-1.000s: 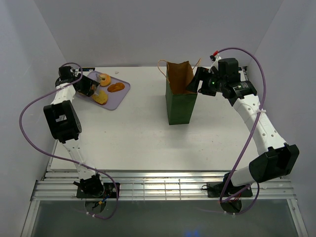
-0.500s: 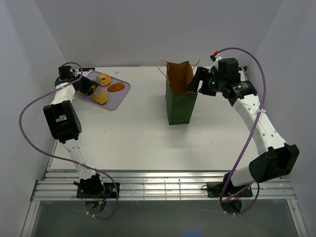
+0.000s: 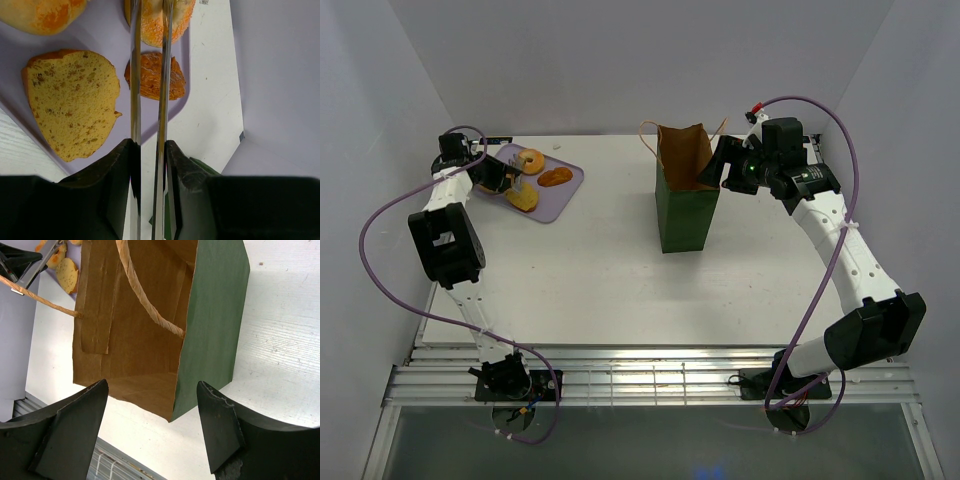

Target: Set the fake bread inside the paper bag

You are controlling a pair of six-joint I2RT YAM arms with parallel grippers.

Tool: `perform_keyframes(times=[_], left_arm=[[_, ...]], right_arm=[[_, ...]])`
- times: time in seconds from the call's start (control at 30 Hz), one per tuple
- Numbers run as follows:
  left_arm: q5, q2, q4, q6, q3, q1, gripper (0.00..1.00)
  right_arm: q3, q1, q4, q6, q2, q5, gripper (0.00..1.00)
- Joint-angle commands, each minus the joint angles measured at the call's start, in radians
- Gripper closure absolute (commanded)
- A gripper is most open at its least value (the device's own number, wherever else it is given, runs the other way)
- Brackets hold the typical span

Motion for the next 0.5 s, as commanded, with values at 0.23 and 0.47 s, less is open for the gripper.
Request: perform_keyframes(times=[0.23,0.47], left_arm=[[0.007,-0.095,-0.004,0.006,-0.022,0.007,1.00],[-0.001,-0.150,-0.008,0.002,-0.045,0.013,1.00]], right_arm=[[0.010,-0.001,0.020,-0.017,-0.009,-0.002,0.23],[0.014,0.001,0.020,-0.028,-0.003,-0.010,0.22]])
